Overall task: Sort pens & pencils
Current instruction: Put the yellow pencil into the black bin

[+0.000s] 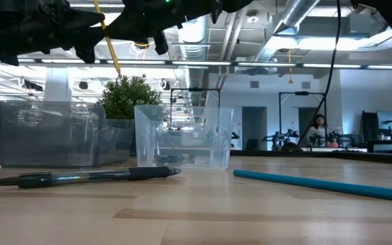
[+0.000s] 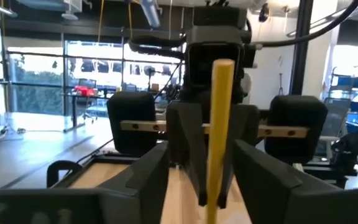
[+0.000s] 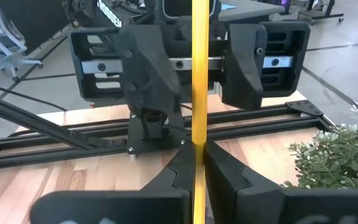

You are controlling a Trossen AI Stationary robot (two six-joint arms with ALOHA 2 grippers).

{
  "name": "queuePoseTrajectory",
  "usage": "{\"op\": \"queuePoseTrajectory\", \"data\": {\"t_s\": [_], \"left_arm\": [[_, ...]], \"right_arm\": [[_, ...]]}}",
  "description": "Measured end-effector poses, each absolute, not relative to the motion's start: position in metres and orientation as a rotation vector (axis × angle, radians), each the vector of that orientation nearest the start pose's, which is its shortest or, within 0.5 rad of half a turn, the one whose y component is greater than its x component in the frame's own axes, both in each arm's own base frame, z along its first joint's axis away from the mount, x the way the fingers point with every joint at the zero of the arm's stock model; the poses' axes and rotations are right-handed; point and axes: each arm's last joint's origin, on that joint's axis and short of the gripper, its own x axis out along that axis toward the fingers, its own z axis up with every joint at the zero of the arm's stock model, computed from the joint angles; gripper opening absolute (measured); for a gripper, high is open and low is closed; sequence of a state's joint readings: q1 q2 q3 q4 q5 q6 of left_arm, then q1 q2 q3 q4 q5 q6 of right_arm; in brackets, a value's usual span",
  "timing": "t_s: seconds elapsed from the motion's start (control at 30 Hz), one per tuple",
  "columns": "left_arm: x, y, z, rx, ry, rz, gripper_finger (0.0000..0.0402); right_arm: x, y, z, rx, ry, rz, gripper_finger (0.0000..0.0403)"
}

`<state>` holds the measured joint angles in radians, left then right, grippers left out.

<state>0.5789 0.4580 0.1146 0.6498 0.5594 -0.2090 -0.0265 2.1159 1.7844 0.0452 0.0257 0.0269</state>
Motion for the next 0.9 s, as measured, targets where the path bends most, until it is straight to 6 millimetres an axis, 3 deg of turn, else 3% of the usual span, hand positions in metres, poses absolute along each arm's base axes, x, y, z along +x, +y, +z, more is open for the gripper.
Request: {"op": "queuePoseTrajectory", "data": {"t_s": [0.43,0.9], "left_arm": [[0.1113,0.0546,0.2214,0.005,-0.254,0.009,0.0015],[0.1113,0.0547,0.2214,0.002,-0.254,0.012,0.0009]], "right_arm": [[0.5004,-0.0151,0.278,0.025,0.294,-0.064,0.0047],[0.5004,-0.0151,0.2779,0.026,0.295,-0.063,0.0047]]}}
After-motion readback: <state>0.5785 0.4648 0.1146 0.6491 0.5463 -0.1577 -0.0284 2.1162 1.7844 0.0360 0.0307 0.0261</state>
